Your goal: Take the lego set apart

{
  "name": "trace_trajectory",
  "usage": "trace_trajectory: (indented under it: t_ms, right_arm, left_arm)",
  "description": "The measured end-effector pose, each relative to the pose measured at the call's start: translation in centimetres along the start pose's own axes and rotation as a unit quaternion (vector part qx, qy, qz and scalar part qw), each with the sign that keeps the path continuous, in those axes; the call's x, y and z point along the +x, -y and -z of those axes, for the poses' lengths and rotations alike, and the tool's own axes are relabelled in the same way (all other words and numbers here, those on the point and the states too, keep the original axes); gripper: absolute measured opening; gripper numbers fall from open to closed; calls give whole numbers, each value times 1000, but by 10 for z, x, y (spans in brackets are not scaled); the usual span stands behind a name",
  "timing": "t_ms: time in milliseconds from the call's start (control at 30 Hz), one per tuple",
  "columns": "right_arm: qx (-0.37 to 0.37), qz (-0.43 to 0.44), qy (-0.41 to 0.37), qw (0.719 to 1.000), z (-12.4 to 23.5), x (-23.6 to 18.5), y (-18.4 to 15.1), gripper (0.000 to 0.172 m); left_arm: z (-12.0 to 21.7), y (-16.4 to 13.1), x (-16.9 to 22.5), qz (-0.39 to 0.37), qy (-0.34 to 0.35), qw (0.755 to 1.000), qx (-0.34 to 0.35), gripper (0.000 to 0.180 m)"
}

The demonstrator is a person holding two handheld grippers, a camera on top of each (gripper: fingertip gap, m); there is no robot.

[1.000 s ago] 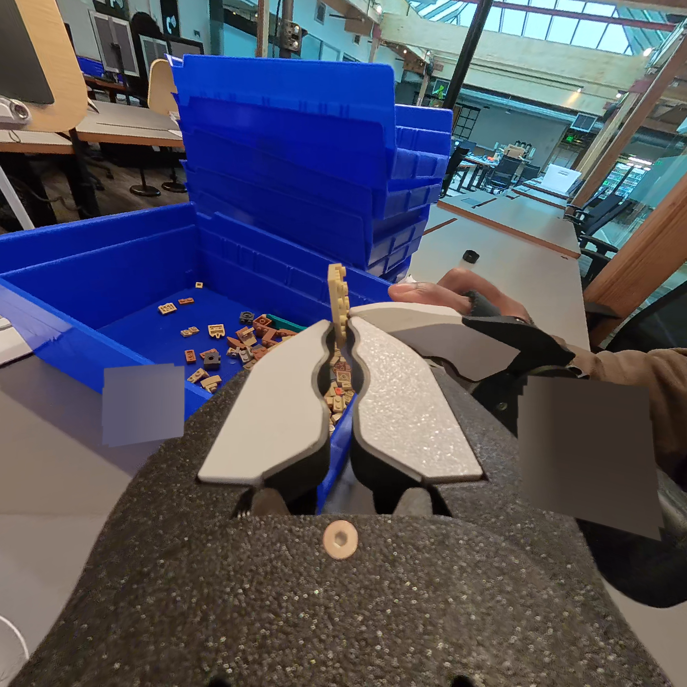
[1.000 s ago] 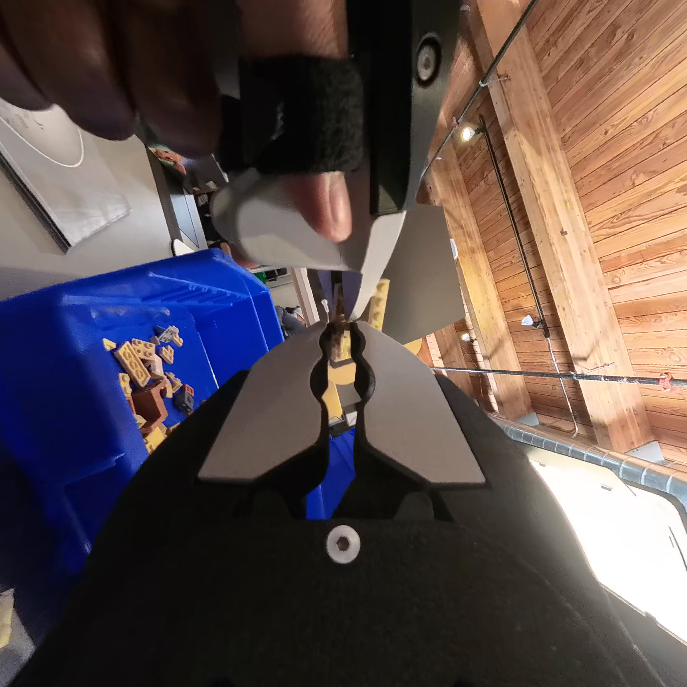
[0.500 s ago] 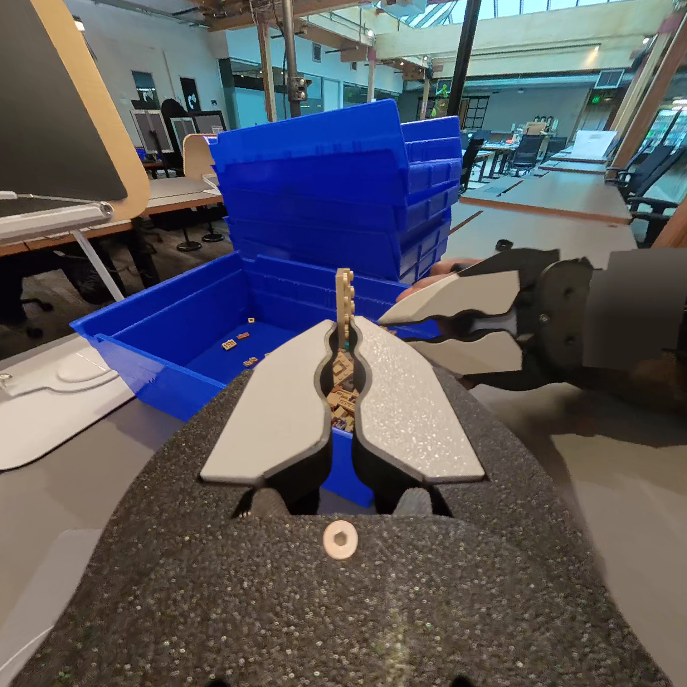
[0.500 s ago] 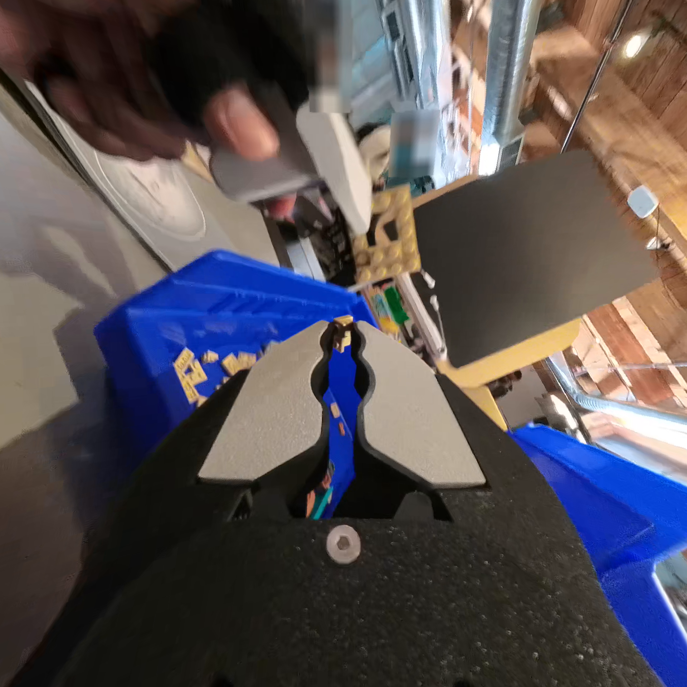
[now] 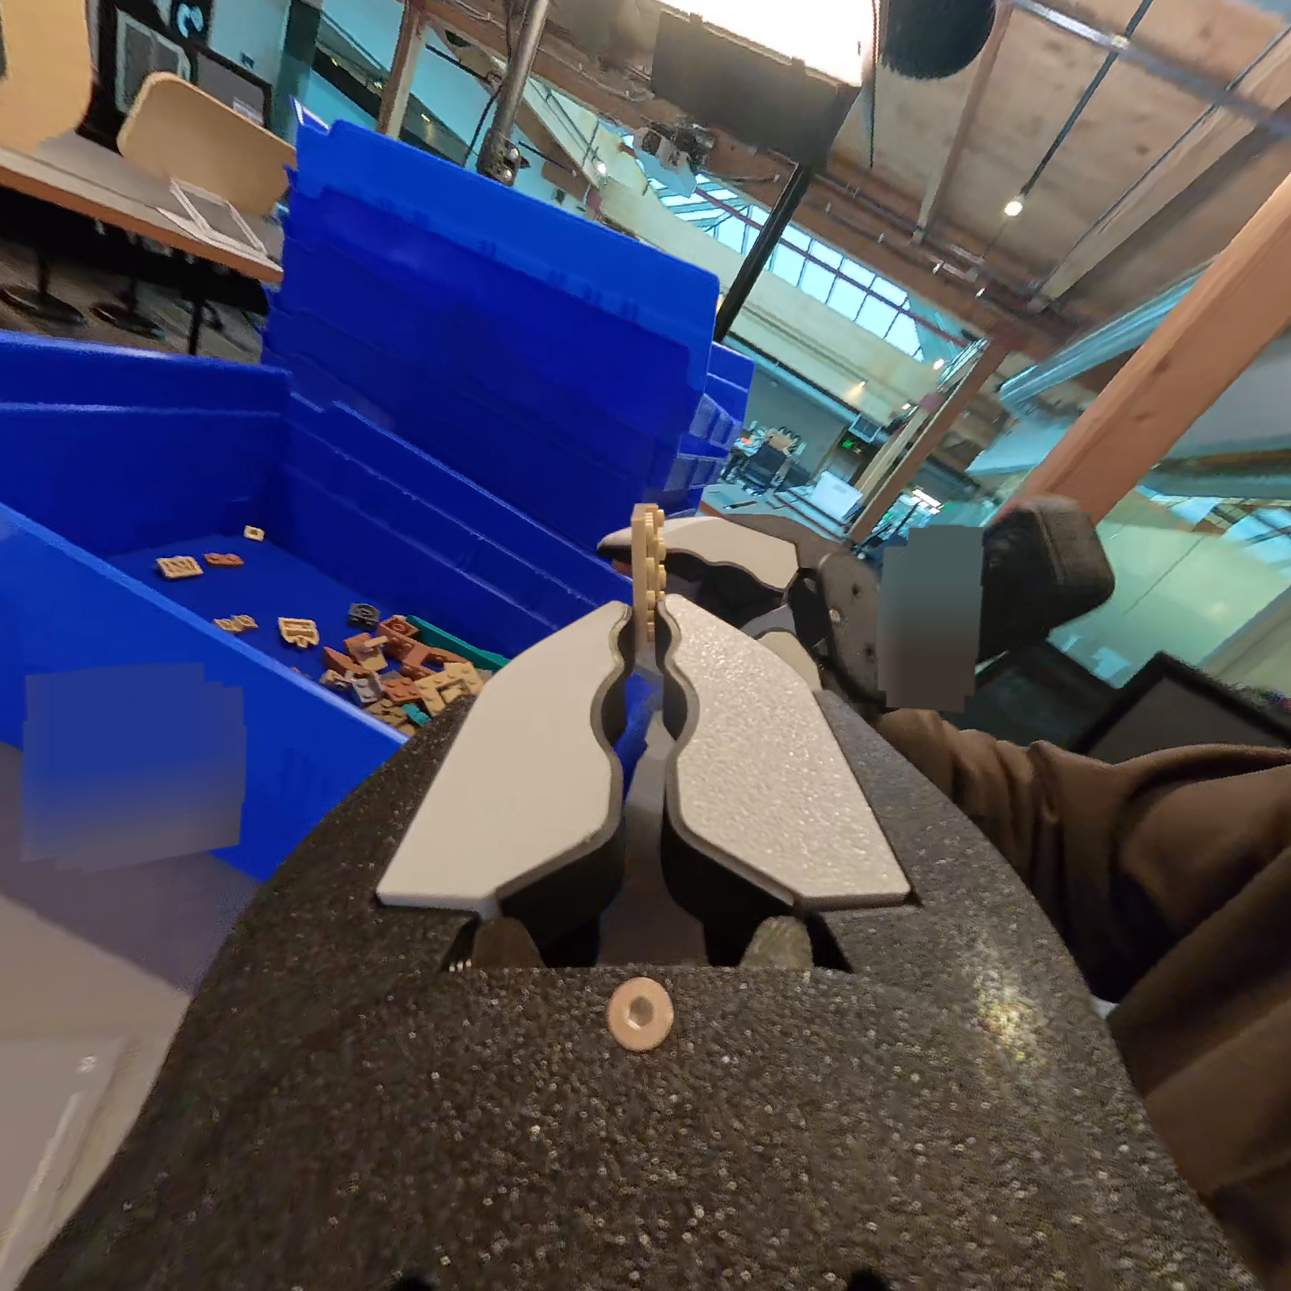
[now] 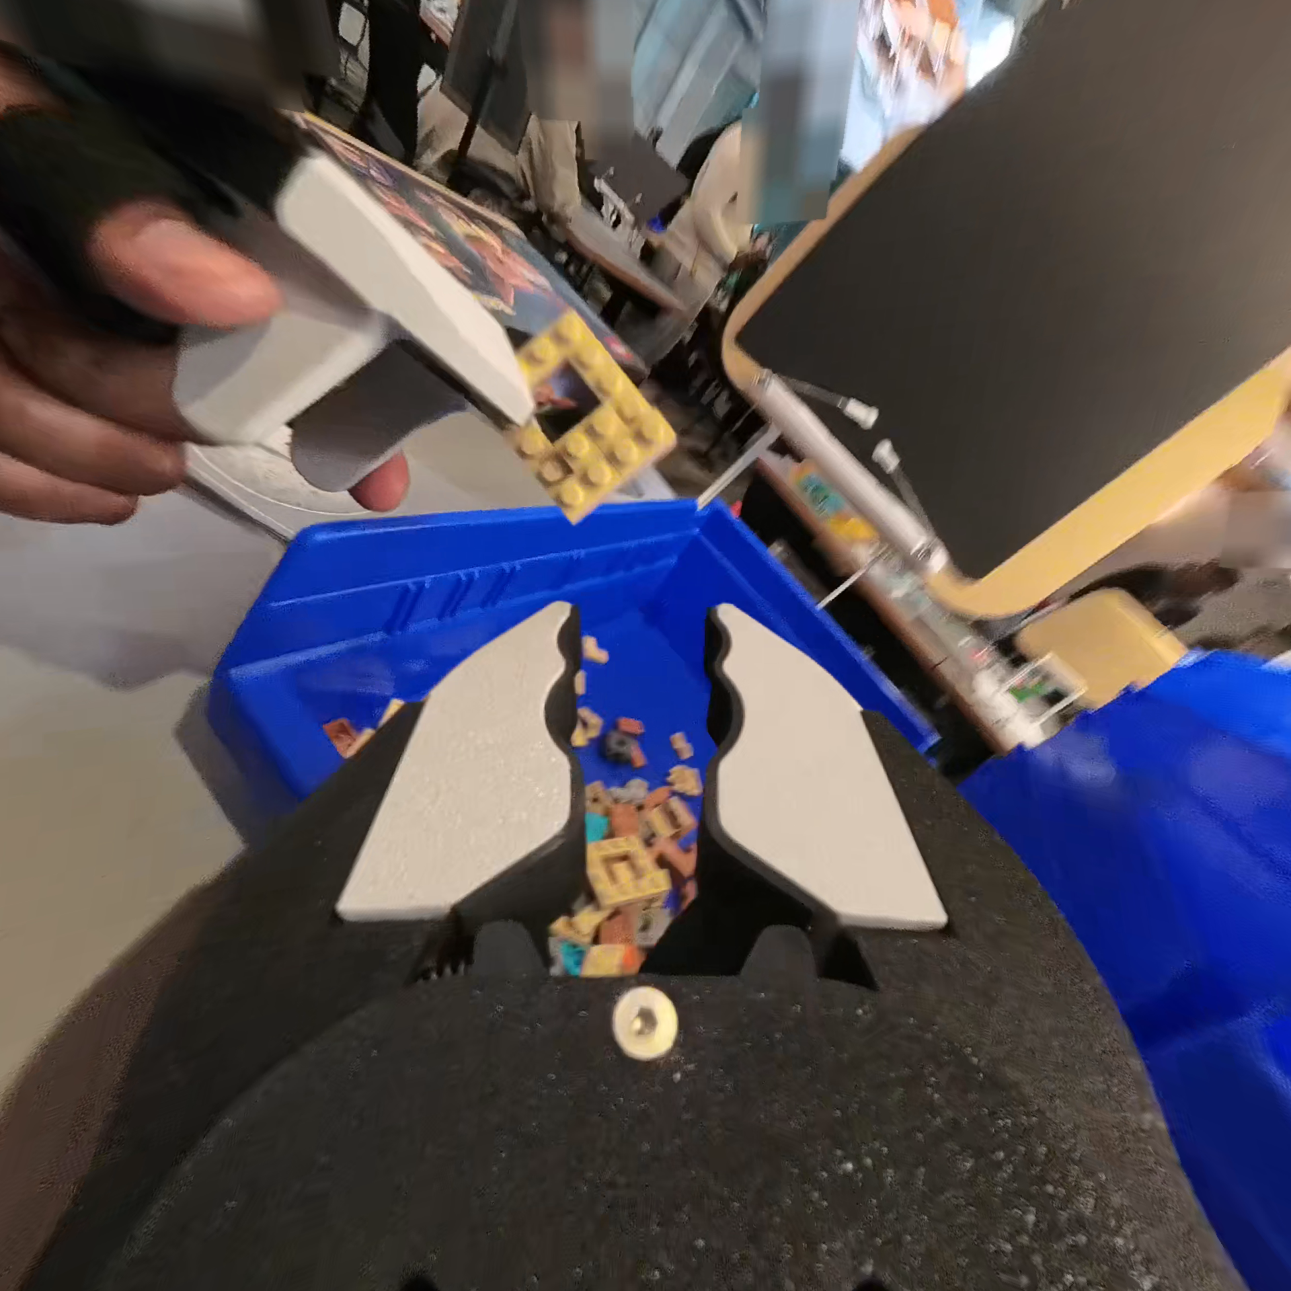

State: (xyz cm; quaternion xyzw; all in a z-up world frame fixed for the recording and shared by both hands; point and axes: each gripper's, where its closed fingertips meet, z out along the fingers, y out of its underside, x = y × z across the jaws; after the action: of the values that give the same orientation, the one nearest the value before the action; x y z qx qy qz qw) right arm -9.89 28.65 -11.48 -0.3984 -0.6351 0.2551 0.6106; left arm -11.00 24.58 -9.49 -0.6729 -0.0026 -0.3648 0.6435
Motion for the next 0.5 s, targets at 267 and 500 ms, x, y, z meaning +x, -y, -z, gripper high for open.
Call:
trace_trajectory:
  t_ms: [267,500]
  right_arm:
    - [20,247,-62,967,5,-14,19,45]
    - [12,312,-101,945,6,-13,21,36]
  left_arm:
    - [-3,-13,5,-24,8,998,-61,4]
    - [-6,-25,16,-113,21,986,-124,5]
